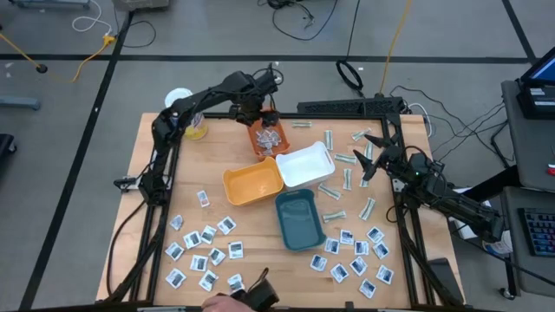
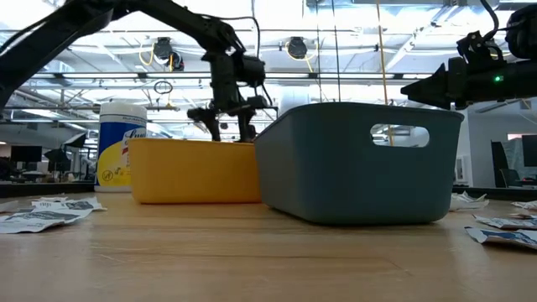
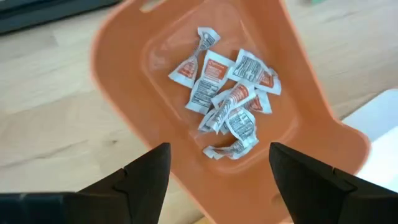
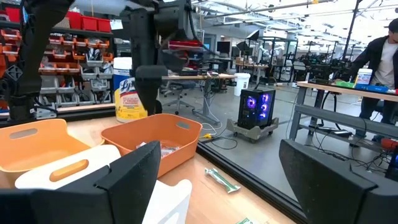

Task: Pick & Place First Aid Supplies
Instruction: Put the orange ointment pack into the orange bin

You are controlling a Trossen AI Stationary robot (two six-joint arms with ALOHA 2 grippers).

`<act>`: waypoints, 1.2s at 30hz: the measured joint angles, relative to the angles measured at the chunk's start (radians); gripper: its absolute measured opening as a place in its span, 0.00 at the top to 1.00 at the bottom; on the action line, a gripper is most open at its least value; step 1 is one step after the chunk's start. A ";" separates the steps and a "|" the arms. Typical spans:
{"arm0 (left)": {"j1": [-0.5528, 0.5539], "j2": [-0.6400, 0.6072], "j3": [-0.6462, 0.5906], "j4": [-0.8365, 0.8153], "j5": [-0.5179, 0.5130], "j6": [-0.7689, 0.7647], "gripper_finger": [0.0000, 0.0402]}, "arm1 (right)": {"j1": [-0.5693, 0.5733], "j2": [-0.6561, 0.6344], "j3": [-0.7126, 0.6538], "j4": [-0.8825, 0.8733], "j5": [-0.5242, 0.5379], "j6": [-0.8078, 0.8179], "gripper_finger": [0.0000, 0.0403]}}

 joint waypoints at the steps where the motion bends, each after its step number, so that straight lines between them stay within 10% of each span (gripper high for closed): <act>1: -0.001 -0.021 -0.018 0.002 -0.003 -0.008 0.33 | 0.000 0.000 0.000 0.000 0.000 0.000 0.20; 19: -0.125 -0.616 -0.780 0.197 -0.151 -0.395 0.35 | 0.000 0.000 0.000 0.000 0.000 0.000 0.20; 36: -0.339 -1.013 -1.185 0.186 -0.152 -0.809 0.39 | 0.000 0.000 0.000 0.000 0.000 0.000 0.20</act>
